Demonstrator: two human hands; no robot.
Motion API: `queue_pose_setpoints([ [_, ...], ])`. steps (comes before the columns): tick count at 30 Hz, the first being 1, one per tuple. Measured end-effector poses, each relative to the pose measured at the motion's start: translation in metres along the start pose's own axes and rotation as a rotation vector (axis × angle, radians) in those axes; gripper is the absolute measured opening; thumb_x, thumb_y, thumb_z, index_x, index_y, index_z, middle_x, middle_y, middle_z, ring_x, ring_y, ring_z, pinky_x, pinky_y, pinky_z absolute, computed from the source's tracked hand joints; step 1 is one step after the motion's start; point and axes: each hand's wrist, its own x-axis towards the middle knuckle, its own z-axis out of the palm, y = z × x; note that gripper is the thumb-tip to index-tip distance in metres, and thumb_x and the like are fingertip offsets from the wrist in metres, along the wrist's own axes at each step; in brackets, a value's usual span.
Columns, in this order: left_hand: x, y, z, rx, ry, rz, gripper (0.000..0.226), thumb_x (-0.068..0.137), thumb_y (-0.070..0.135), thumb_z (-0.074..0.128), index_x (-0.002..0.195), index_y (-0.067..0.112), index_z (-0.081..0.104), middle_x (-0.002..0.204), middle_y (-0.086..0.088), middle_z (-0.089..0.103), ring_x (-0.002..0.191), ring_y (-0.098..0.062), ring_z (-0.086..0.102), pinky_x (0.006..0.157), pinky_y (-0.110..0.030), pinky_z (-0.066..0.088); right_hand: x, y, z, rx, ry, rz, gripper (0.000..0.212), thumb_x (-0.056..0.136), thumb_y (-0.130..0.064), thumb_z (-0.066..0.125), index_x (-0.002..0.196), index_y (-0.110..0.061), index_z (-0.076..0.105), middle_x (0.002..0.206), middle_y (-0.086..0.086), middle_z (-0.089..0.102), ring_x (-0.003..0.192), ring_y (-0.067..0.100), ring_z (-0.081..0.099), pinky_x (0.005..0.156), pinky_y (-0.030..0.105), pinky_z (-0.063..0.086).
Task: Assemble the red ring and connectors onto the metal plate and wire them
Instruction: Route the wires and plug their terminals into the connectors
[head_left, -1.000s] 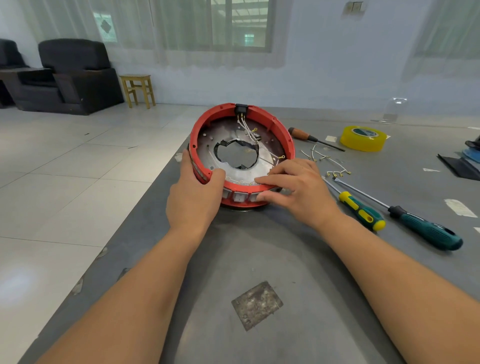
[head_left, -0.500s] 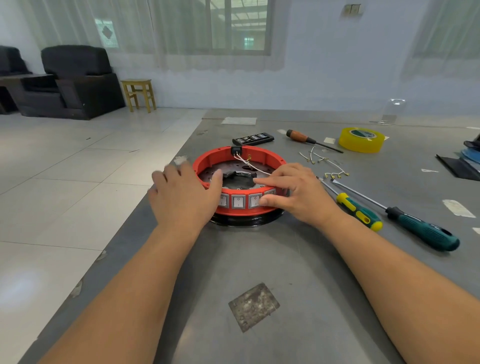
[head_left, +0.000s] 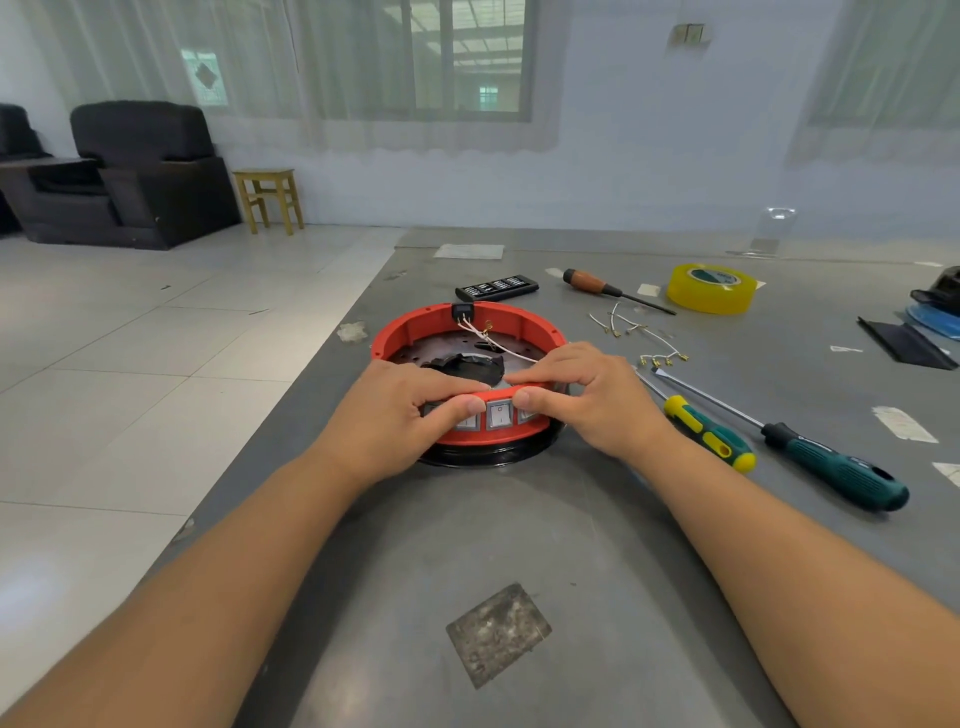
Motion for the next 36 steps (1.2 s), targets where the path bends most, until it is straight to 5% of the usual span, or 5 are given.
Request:
queue_pose_setpoints([
  [4, 0.000, 0.002, 0.000, 0.006, 0.015, -0.010, 0.038, 0.095, 0.057, 0.056, 0.121, 0.040, 0.077, 0.104, 0.016, 0.080, 0.089, 0.003, 0.067, 0.083, -0.025, 0.052, 0.002, -0.004, 0.007, -0.078, -0.043, 0.002, 0.041, 0.077, -0.067, 0.068, 0.111, -0.045, 0.075, 0.100, -0.019, 0.065, 0.107, -0.001, 0.048, 0.098, 0.025, 0.039],
  [9, -0.009, -0.007, -0.009, 0.003, -0.031, -0.050, 0.049, 0.098, 0.061, 0.048, 0.137, 0.038, 0.067, 0.141, 0.026, 0.057, 0.142, 0.008, 0.038, 0.121, -0.030, 0.028, 0.001, -0.003, 0.013, -0.067, -0.004, 0.005, 0.041, 0.076, -0.069, 0.064, 0.109, -0.047, 0.074, 0.097, -0.018, 0.063, 0.108, 0.007, 0.048, 0.101, 0.046, 0.042],
  [16, -0.012, -0.006, -0.016, -0.044, 0.020, -0.071, 0.043, 0.092, 0.056, 0.055, 0.124, 0.036, 0.076, 0.112, 0.021, 0.072, 0.107, -0.006, 0.065, 0.095, -0.029, 0.051, 0.000, 0.002, 0.000, 0.014, -0.114, 0.041, 0.023, 0.092, -0.053, 0.066, 0.116, -0.056, 0.066, 0.113, -0.026, 0.060, 0.116, -0.018, 0.040, 0.090, 0.011, 0.033],
  [25, -0.012, -0.007, -0.005, -0.016, 0.105, -0.034, 0.038, 0.088, 0.055, 0.066, 0.117, 0.035, 0.079, 0.102, 0.026, 0.074, 0.093, 0.014, 0.060, 0.085, -0.014, 0.039, -0.001, 0.001, 0.000, 0.092, -0.078, 0.067, 0.026, 0.085, -0.045, 0.078, 0.111, -0.049, 0.074, 0.108, -0.036, 0.062, 0.117, -0.015, 0.047, 0.092, 0.008, 0.040],
  [36, -0.016, 0.007, 0.000, 0.065, 0.116, -0.111, 0.050, 0.093, 0.070, 0.047, 0.123, 0.041, 0.074, 0.111, 0.027, 0.071, 0.102, 0.000, 0.060, 0.102, -0.039, 0.042, -0.005, 0.003, 0.010, 0.041, -0.011, 0.010, 0.032, 0.092, -0.041, 0.074, 0.122, -0.032, 0.075, 0.123, -0.024, 0.063, 0.129, -0.015, 0.040, 0.105, 0.003, 0.026],
])
